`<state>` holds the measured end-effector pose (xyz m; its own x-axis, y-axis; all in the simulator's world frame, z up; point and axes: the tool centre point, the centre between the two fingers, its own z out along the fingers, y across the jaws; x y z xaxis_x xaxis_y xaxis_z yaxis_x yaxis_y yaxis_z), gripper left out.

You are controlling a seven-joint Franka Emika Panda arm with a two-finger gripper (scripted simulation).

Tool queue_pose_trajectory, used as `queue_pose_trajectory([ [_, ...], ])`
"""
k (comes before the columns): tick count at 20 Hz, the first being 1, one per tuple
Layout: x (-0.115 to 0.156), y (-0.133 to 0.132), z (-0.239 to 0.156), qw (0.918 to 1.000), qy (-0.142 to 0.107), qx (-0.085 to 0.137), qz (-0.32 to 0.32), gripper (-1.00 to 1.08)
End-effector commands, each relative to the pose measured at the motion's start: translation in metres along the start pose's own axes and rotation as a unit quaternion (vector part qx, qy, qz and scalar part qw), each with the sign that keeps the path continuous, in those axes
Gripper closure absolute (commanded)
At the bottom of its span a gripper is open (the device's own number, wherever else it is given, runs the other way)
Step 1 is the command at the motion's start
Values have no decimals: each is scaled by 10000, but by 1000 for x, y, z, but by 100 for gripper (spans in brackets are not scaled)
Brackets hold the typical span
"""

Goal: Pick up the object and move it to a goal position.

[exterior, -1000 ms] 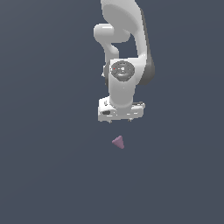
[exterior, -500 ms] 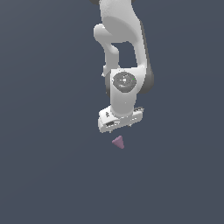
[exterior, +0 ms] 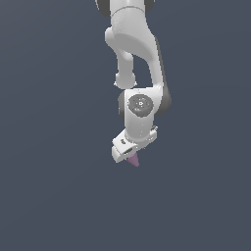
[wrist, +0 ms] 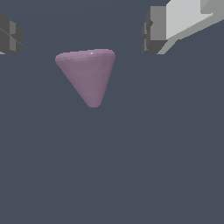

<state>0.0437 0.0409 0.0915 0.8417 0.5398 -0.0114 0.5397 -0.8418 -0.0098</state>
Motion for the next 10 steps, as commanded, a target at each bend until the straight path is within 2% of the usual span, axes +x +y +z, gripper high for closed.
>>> queue_pose_trajectory([
  [1,4,2,5,9998,24,-22,-220,-92],
  [10,10,5,13,9986,54,-52,-532,-92],
])
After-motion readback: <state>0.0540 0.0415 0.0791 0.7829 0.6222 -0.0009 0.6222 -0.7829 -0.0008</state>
